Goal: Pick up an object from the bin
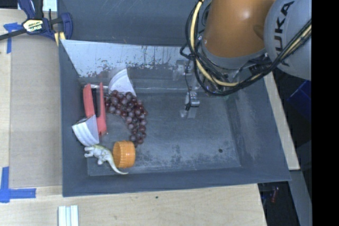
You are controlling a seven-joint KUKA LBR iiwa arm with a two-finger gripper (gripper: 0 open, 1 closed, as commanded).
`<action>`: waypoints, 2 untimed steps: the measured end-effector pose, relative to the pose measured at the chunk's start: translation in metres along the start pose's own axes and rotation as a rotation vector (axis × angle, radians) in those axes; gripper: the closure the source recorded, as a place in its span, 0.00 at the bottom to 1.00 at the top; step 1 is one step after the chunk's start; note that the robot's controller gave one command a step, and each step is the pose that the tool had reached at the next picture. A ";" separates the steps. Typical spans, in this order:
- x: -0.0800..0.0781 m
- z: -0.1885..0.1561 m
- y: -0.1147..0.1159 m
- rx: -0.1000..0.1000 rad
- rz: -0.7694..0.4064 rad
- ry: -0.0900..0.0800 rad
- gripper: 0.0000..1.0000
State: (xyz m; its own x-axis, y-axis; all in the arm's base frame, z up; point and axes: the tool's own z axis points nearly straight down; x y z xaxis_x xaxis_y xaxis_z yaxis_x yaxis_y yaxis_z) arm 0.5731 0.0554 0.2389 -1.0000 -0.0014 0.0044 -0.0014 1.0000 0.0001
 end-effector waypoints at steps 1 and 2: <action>-0.002 -0.004 0.000 -0.001 0.002 -0.008 0.00; -0.005 0.047 0.016 -0.001 0.193 -0.008 0.00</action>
Offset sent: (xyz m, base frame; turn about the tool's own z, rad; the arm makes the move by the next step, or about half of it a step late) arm 0.0105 0.0538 -0.1689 0.6249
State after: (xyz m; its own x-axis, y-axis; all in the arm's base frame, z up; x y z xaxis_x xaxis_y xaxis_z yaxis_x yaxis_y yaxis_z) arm 0.5779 0.0712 0.1918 -0.9817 0.1901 -0.0039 0.1901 0.9818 0.0013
